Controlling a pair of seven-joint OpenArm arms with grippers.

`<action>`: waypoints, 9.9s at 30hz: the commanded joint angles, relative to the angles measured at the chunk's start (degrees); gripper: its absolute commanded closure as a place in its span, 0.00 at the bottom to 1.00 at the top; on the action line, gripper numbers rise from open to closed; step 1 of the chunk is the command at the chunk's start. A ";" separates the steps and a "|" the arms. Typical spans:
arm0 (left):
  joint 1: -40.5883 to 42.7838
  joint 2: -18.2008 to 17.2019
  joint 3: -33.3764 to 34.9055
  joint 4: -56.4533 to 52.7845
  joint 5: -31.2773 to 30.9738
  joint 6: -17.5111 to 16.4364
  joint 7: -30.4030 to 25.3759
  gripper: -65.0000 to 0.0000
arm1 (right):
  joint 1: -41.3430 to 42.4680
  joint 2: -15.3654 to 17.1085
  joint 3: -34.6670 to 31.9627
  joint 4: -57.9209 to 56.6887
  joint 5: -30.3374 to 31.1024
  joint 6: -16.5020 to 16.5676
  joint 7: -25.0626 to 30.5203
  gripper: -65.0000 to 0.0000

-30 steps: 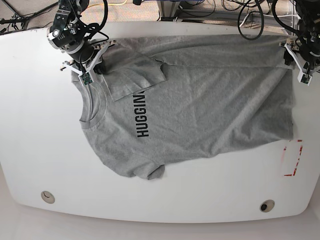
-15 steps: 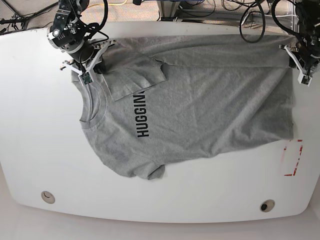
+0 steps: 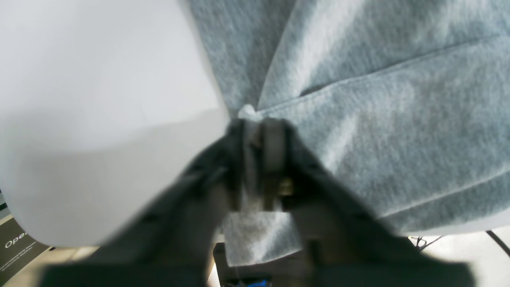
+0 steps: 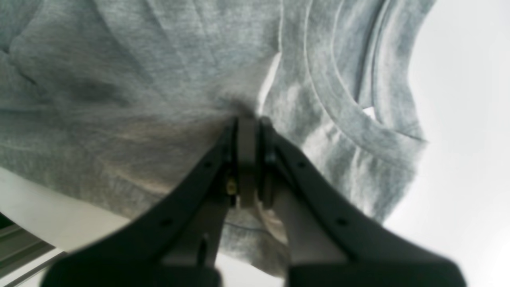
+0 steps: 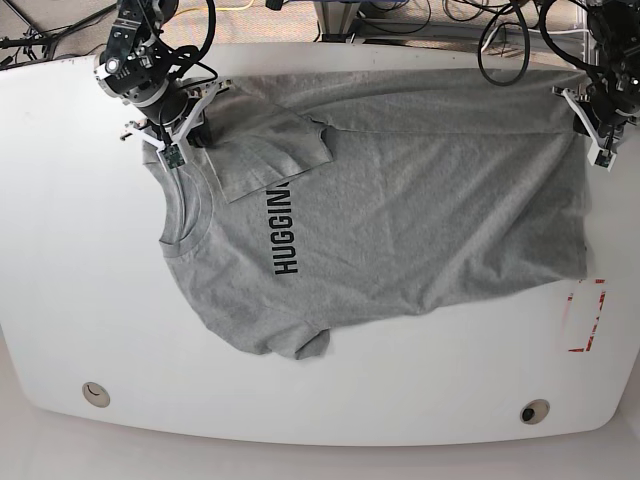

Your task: Fold the T-shirt properly

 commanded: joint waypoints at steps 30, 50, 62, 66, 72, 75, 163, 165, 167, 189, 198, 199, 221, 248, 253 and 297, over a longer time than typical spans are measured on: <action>3.62 -1.10 -5.81 15.27 -0.39 0.12 -0.59 1.00 | 1.31 0.44 0.81 1.04 10.12 -0.15 1.34 1.00; -1.66 -1.19 -4.32 14.22 -0.03 0.12 -0.59 1.00 | 6.06 1.59 3.71 -0.72 10.03 -0.15 1.08 1.00; -5.09 -2.42 0.96 9.91 2.25 0.12 -0.68 1.00 | 7.47 2.03 3.54 -2.92 10.03 -0.15 1.08 1.00; -6.23 -2.51 1.40 7.09 2.78 0.12 -0.85 1.00 | 8.70 2.38 3.62 -6.43 10.03 0.20 1.34 1.00; -8.87 -4.09 2.98 3.23 2.69 0.12 -0.85 1.00 | 10.63 3.52 3.54 -9.42 10.03 0.20 1.52 1.00; -10.19 -5.32 5.26 0.68 2.69 0.12 -0.85 1.00 | 11.25 3.70 3.54 -11.18 10.03 0.20 1.52 1.00; 3.62 4.88 -10.30 1.82 0.05 0.12 -4.11 0.36 | -0.36 6.16 11.01 -17.16 10.20 -2.61 5.21 0.51; 3.35 4.88 -9.33 1.47 -0.03 0.12 -4.20 0.36 | -0.36 6.16 11.01 -17.16 10.38 -2.61 5.21 0.51; 3.27 4.96 -8.89 1.47 -0.03 0.12 -4.20 0.36 | -0.36 6.16 10.66 -17.16 10.29 -2.52 5.21 0.51; -2.45 3.29 -7.13 -8.73 0.32 0.12 -4.28 0.76 | -0.36 6.07 7.93 -17.07 10.56 -2.52 5.21 0.52; -1.22 1.62 -3.35 -8.55 0.32 0.12 -4.20 0.89 | -0.62 6.07 7.93 -17.07 10.47 -2.52 5.21 0.54; -0.43 1.54 -3.18 -7.85 0.32 0.12 -4.20 0.89 | -0.62 6.07 7.93 -17.07 10.29 -2.52 5.21 0.57; 6.61 -4.18 -1.07 -1.61 0.23 0.12 -4.11 0.87 | -7.30 7.48 8.37 -11.71 9.94 -2.70 4.68 0.95; 13.64 -5.06 -1.07 4.46 0.32 0.12 -4.11 0.84 | -12.75 9.85 12.77 -11.00 9.94 -2.61 4.59 0.91; 13.73 -5.94 -1.07 4.55 0.32 0.12 -4.11 0.60 | -12.93 9.41 12.94 -9.69 10.03 -2.61 4.59 0.59; 11.88 -5.94 -6.08 10.08 0.23 0.12 -4.37 0.45 | 1.84 4.40 -1.39 -3.18 4.58 -2.61 0.64 0.41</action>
